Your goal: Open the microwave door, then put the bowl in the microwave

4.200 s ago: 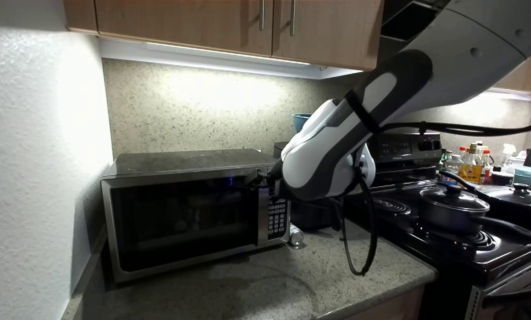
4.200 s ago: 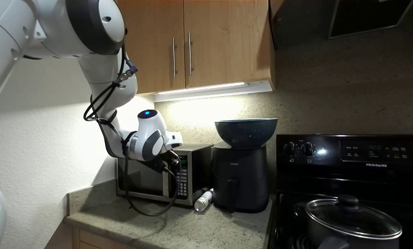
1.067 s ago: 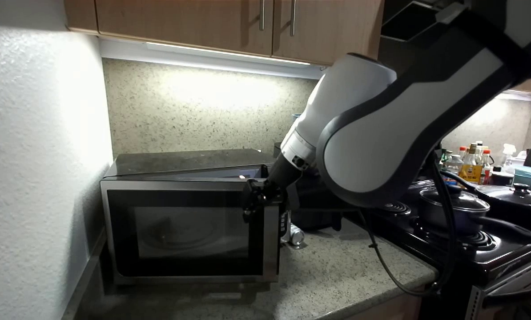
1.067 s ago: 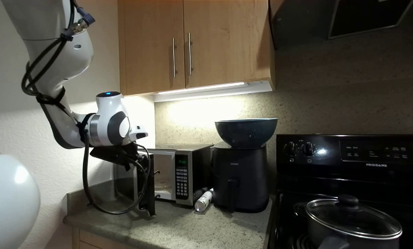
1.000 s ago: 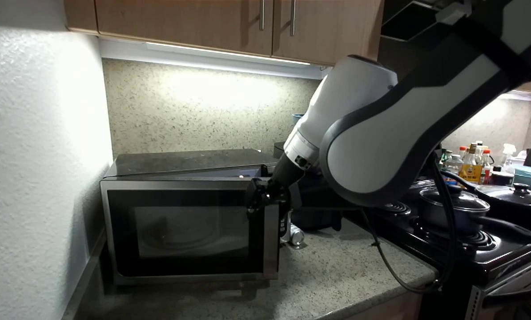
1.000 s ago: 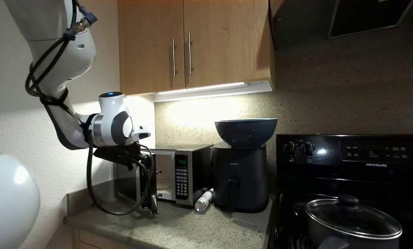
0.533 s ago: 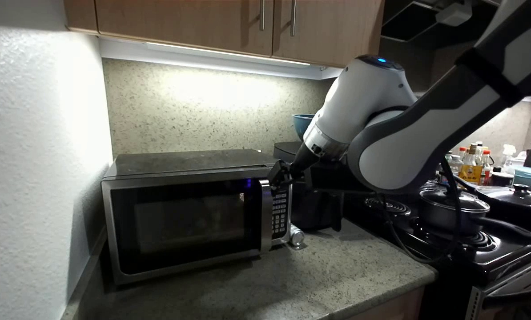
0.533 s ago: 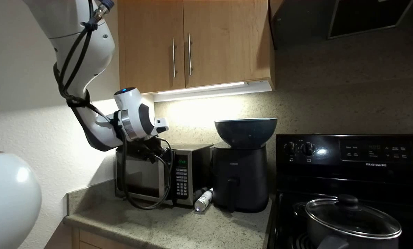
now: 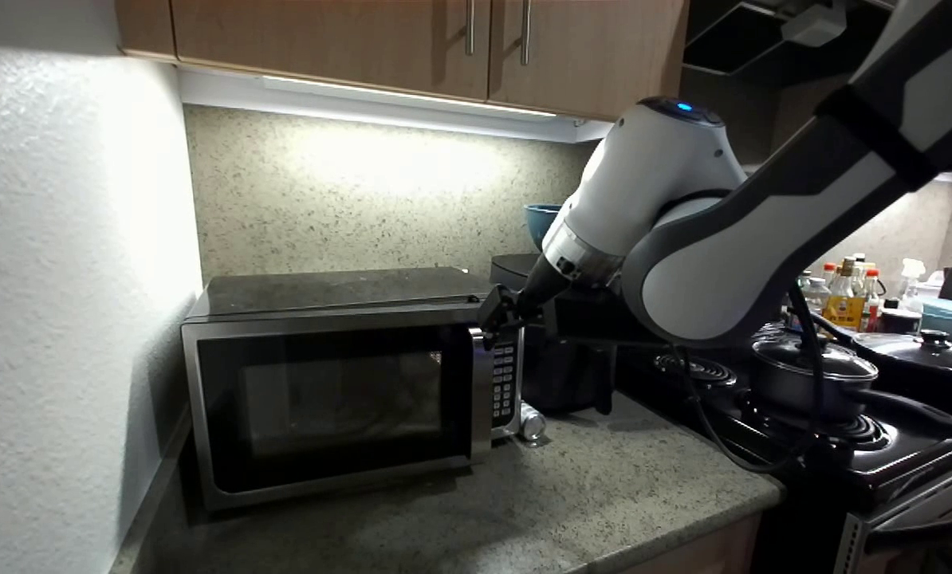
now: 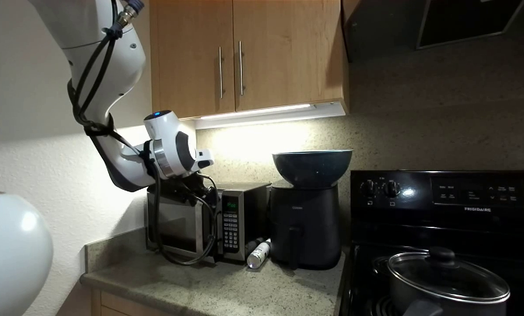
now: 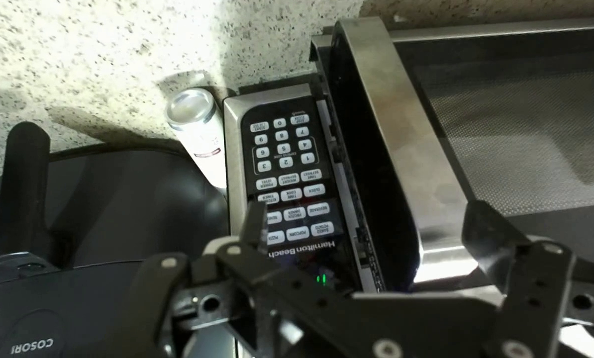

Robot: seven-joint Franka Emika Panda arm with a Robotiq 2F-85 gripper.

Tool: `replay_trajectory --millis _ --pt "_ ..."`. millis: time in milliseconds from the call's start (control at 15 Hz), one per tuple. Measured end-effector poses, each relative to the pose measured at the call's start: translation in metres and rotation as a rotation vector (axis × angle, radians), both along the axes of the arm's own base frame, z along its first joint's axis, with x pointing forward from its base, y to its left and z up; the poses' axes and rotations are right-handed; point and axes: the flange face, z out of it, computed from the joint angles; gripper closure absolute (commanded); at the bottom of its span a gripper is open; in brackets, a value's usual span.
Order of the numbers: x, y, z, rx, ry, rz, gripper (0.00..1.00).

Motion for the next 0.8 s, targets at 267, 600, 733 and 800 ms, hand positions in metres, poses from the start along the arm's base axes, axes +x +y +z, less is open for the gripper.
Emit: replay_trajectory --millis 267,600,733,800 --pt "0.005 0.004 0.027 0.102 -0.188 0.056 0.0" --pt "0.01 0.003 0.047 0.186 -0.365 0.092 0.0" --pt "0.012 0.005 0.045 0.187 -0.35 0.079 0.0" --pt "0.014 0.007 0.042 0.193 -0.344 0.073 0.0"
